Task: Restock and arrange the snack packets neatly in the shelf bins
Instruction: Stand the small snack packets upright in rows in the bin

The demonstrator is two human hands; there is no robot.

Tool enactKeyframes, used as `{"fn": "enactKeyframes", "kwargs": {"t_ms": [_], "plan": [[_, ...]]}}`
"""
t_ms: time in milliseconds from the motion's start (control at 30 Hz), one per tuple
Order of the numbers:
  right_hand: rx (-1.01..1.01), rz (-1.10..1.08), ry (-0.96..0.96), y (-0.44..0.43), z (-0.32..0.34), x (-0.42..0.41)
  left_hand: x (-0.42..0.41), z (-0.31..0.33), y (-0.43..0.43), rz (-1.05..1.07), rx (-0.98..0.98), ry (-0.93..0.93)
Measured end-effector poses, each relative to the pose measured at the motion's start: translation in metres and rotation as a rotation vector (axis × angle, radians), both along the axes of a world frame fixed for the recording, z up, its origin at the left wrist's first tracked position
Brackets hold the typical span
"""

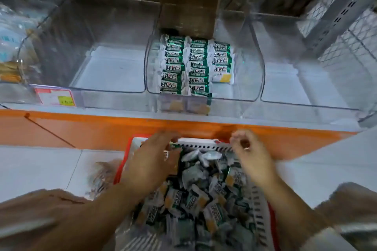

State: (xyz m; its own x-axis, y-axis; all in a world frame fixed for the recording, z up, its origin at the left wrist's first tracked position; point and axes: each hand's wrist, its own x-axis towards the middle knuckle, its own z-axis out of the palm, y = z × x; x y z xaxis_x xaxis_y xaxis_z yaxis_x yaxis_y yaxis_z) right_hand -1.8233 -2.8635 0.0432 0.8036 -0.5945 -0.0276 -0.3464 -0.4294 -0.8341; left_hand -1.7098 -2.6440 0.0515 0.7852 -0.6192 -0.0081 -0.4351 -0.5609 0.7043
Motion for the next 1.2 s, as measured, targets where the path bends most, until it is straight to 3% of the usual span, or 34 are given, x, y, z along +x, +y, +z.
{"fn": "enactKeyframes", "kwargs": {"t_ms": [100, 200, 267, 400, 500, 667, 767, 900, 1000, 1200], "plan": [[0.038, 0.094, 0.408, -0.002, -0.091, -0.047, -0.031, -0.067, -0.003, -0.063, 0.213, 0.276], [0.254, 0.142, 0.556, 0.006, -0.130, -0.079, -0.057, -0.121, -0.003, -0.080, 0.321, 0.484], [0.322, 0.135, 0.603, 0.012, -0.137, -0.082, -0.068, -0.137, -0.003, -0.116, 0.370, 0.518], [0.078, 0.267, 0.831, 0.023, -0.138, -0.073, -0.076, -0.159, -0.014, -0.150, 0.385, 0.556], [-0.029, 0.287, 0.899, 0.035, -0.138, -0.075, -0.074, -0.169, -0.023, -0.133, 0.412, 0.629], [0.017, 0.307, 0.813, 0.042, -0.137, -0.072, -0.077, -0.175, -0.031, -0.040, 0.348, 0.627], [0.232, 0.101, 0.663, 0.027, -0.131, -0.065, -0.072, -0.173, -0.031, -0.003, 0.296, 0.631], [0.162, -0.227, 0.483, 0.000, -0.124, -0.057, -0.064, -0.167, -0.025, 0.128, 0.252, 0.689], [0.149, -0.213, 0.553, 0.004, -0.133, -0.052, -0.063, -0.164, -0.017, 0.183, 0.182, 0.783], [0.370, -0.239, 0.417, 0.019, -0.139, -0.051, -0.068, -0.151, -0.012, 0.210, 0.175, 0.841]]}}
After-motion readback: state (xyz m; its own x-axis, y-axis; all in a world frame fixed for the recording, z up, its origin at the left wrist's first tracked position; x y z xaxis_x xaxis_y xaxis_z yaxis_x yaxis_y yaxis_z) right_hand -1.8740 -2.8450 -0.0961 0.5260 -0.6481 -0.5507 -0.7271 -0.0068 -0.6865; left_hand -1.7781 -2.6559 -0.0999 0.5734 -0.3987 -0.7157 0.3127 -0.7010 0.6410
